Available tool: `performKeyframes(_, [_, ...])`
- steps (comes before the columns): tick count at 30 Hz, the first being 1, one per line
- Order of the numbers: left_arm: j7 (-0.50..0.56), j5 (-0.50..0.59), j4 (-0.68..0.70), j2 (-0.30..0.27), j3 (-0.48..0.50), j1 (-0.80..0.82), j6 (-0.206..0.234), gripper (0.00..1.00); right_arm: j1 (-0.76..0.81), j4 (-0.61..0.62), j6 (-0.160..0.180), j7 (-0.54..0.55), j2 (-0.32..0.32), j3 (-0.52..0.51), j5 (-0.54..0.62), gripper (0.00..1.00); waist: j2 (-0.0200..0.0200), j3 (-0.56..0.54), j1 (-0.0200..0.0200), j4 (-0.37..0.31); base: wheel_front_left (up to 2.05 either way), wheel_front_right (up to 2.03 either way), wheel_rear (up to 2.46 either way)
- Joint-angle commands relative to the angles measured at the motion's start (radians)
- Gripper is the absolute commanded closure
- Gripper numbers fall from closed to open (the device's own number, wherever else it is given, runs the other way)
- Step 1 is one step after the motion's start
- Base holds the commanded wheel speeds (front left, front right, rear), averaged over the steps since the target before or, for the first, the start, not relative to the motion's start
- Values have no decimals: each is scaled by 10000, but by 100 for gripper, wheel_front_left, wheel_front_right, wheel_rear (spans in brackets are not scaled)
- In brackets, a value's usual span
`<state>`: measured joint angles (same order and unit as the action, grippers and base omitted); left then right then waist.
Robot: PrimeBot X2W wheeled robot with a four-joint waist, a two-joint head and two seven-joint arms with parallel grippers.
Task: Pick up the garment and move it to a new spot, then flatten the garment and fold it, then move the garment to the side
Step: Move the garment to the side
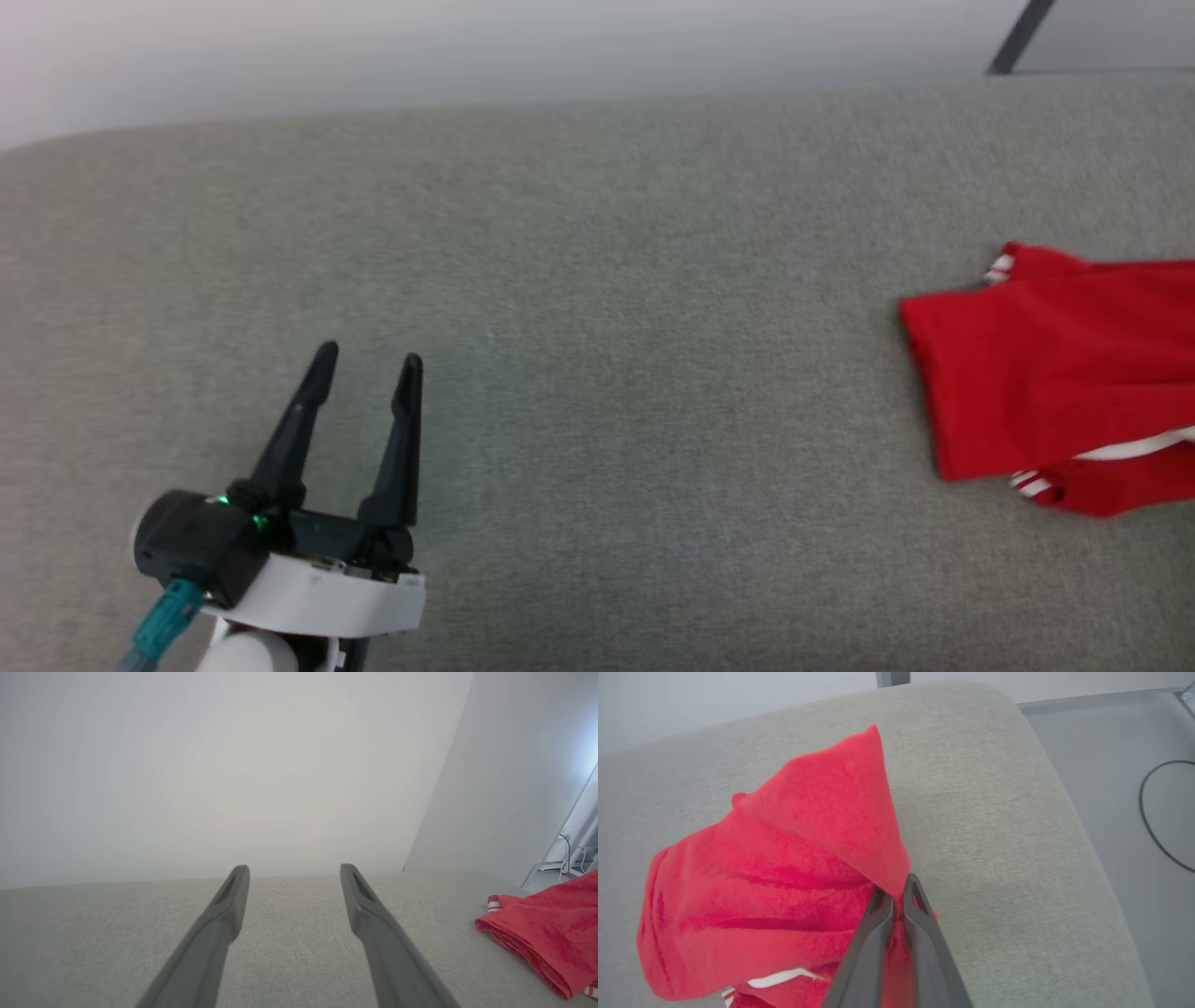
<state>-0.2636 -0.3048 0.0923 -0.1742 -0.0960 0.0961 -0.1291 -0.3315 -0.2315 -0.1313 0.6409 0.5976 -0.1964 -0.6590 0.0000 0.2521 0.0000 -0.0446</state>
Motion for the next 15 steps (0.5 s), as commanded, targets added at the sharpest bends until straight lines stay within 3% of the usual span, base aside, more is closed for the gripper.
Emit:
performKeyframes(1, [-3, 120, 125, -112, 54, 217, -18, 0, -292, -241, 12, -352, 108, -171, 214, 100, 0, 579, 0, -530, 0, 0, 0])
performKeyframes(9, [-3, 392, 509, -501, 53, 696, -18, 0, -1357, -1663, 12, -1672, 512, 135, 1283, 100, 0, 1246, 0, -729, 0, 0, 0])
performKeyframes(15, [-3, 437, 851, -735, 62, 941, -18, 0, -2267, -3198, 12, -2510, 631, 318, 2777, 100, 0, 1640, 0, -647, 0, 0, 0])
